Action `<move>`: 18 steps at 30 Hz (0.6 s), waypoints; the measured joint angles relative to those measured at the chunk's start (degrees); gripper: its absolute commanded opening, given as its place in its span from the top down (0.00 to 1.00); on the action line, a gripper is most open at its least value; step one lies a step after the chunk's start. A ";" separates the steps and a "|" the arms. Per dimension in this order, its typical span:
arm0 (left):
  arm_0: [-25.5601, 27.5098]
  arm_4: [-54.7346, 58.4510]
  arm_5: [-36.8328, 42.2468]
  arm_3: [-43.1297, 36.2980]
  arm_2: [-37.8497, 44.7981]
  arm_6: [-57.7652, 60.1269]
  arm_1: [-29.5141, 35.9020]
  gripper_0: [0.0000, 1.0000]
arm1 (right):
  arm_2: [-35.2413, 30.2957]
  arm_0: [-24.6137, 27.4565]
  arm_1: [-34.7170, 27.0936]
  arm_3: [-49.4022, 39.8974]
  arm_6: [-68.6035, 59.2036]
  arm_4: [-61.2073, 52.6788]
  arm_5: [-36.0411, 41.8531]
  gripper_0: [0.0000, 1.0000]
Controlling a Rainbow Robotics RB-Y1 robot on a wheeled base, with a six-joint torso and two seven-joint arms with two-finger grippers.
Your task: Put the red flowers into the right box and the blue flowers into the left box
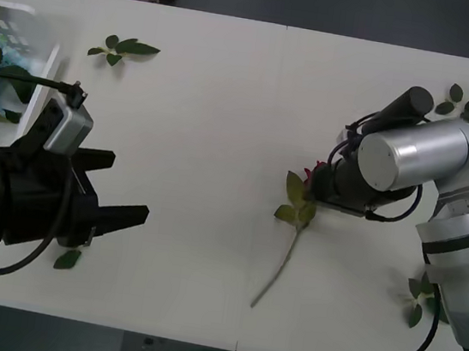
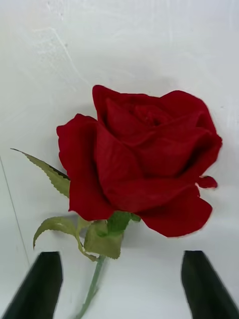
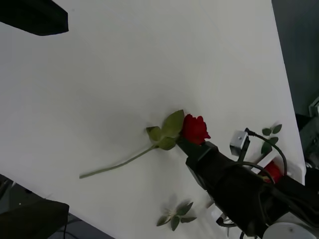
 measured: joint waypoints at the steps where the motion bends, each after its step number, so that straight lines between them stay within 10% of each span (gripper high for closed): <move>1: 0.00 -0.03 0.00 0.00 0.00 0.00 0.00 0.05 | 0.37 0.00 0.00 0.78 0.00 0.00 -1.23 0.12; 18: 0.00 1.51 0.00 0.00 0.00 -0.01 0.00 0.04 | 4.77 0.00 0.00 7.22 0.00 3.27 -7.24 0.12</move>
